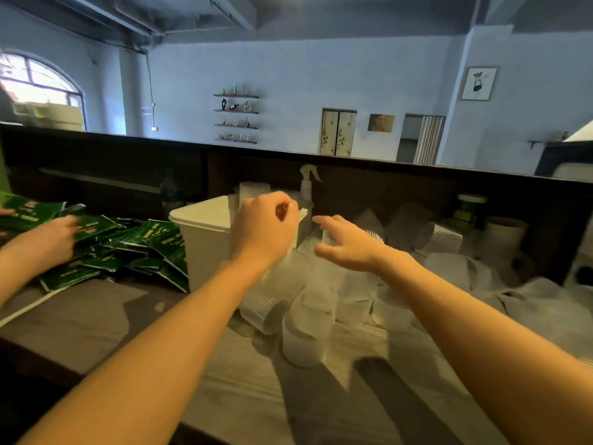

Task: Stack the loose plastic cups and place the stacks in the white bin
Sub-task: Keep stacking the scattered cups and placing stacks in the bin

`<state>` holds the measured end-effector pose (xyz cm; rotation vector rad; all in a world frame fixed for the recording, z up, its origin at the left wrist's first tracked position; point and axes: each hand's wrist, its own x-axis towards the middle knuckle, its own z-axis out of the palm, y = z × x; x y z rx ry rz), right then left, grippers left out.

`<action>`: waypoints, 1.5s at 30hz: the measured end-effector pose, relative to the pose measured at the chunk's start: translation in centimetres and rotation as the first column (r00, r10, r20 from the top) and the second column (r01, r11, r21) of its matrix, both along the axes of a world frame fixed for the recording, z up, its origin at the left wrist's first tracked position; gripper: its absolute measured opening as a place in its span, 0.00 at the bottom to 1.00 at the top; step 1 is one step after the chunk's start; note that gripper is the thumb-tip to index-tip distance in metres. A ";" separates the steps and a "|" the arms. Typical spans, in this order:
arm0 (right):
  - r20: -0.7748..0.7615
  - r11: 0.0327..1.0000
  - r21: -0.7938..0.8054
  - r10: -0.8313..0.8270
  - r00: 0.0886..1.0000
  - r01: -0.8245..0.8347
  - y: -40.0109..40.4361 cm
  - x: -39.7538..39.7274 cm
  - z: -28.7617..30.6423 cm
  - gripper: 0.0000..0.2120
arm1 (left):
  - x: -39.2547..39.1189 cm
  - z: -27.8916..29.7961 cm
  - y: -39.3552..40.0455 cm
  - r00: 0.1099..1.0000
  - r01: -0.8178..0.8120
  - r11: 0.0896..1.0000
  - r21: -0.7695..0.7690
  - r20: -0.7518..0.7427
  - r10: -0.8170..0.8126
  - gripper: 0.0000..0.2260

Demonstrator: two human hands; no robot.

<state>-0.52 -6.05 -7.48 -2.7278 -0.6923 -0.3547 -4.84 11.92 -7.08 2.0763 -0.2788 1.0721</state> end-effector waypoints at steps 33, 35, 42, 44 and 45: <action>0.536 0.987 0.044 -0.154 0.830 0.155 -2.0 -6.0 -5.6 0.38 | -1.4 -10.4 -1.5 0.994 0.113 0.972 -0.205 0.028 -0.110 0.04; 0.541 0.982 0.102 -0.191 0.819 0.162 -2.4 -6.6 -6.0 0.39 | -1.3 -10.3 -1.9 0.982 0.184 0.952 -0.243 0.081 -0.169 0.04; 0.476 0.969 0.207 -0.219 0.852 0.134 -3.4 -8.1 -7.4 0.38 | -2.1 -8.4 -4.0 0.932 0.359 0.853 -0.380 0.108 -0.345 0.06; 0.452 0.956 0.267 -0.236 0.860 0.122 -3.6 -8.3 -7.9 0.37 | -2.1 -8.2 -4.7 0.916 0.398 0.836 -0.378 0.112 -0.386 0.08; 0.438 0.946 0.301 -0.247 0.865 0.118 -3.6 -8.4 -8.2 0.37 | -2.0 -8.2 -4.9 0.907 0.413 0.822 -0.393 0.093 -0.411 0.10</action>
